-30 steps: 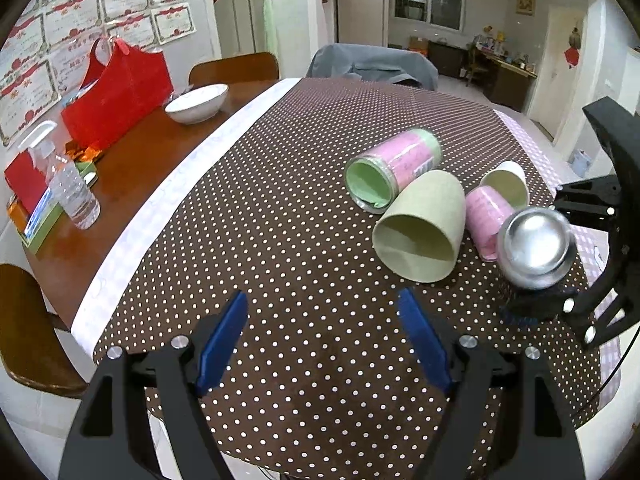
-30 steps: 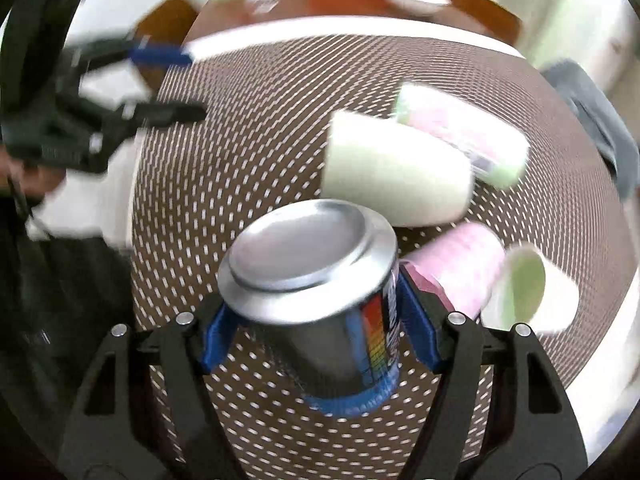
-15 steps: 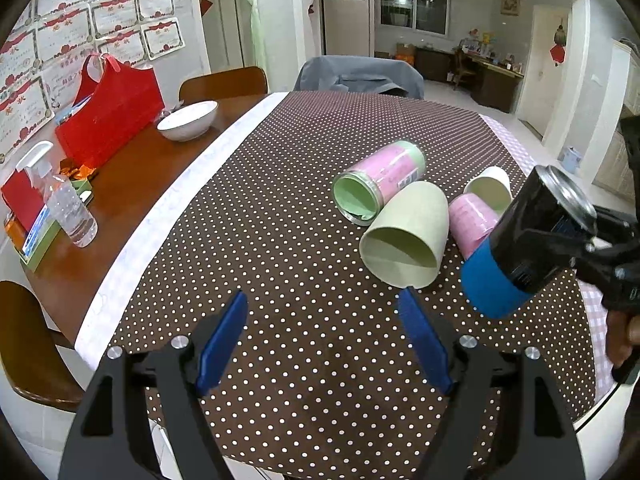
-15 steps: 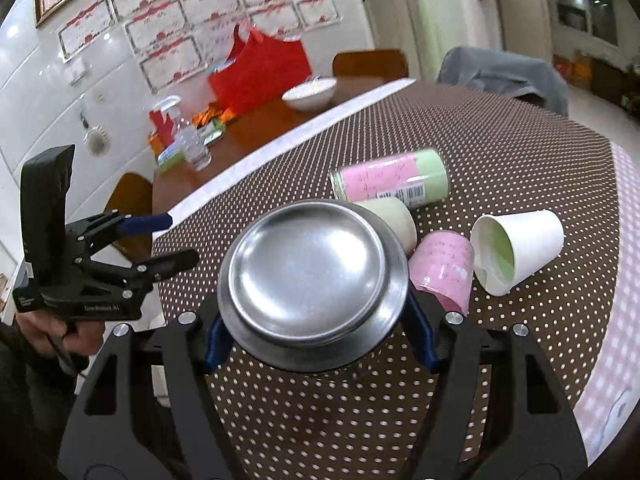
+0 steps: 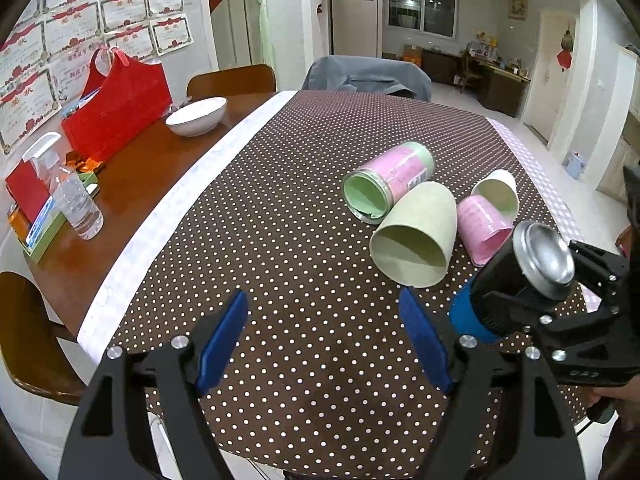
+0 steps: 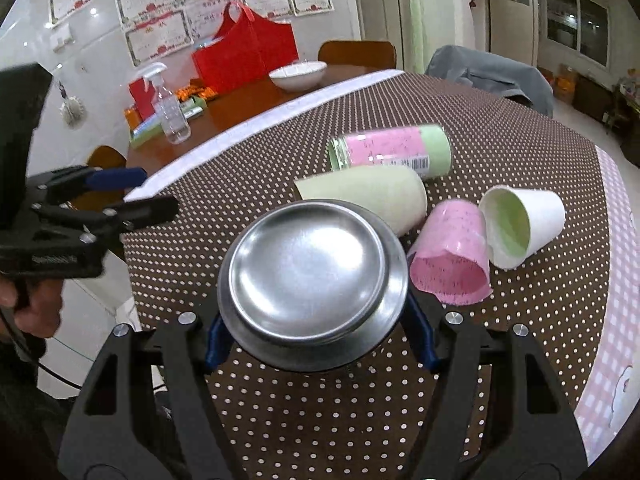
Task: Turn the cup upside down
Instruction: 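Lift and rotate the can with the right tool, silver bottom upward, then lower the can onto the table, blue cap down, with the right tool, then open the right tool and pull it back from the can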
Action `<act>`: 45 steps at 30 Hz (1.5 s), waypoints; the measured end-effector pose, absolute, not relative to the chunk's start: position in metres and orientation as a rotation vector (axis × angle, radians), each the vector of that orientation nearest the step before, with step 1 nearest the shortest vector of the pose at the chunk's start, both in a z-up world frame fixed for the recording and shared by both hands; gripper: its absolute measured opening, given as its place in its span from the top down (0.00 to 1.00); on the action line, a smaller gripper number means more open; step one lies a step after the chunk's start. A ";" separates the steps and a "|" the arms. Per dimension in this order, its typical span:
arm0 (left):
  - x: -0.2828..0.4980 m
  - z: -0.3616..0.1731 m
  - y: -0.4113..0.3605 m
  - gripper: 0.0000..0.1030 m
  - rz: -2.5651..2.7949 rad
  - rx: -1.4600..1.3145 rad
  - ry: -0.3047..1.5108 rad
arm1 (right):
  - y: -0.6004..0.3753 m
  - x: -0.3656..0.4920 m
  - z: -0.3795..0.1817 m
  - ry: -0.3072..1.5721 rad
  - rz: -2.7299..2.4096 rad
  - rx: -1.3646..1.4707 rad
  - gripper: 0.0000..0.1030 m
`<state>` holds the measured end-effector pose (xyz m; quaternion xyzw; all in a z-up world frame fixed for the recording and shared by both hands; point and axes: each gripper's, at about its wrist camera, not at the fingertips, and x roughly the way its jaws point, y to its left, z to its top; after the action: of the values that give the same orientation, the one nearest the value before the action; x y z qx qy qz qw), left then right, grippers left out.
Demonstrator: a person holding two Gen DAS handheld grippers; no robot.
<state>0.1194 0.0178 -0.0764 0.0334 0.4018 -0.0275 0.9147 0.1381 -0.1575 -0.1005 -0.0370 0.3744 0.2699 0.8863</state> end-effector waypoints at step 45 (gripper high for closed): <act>0.043 -0.010 0.001 0.25 -0.019 0.066 0.528 | -0.205 0.038 0.002 0.473 0.160 0.212 0.06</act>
<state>0.0435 0.0007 -0.0103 0.0328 0.2609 -0.0096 0.9648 0.0379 -0.2052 0.0021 0.1048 0.2338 0.0788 0.9634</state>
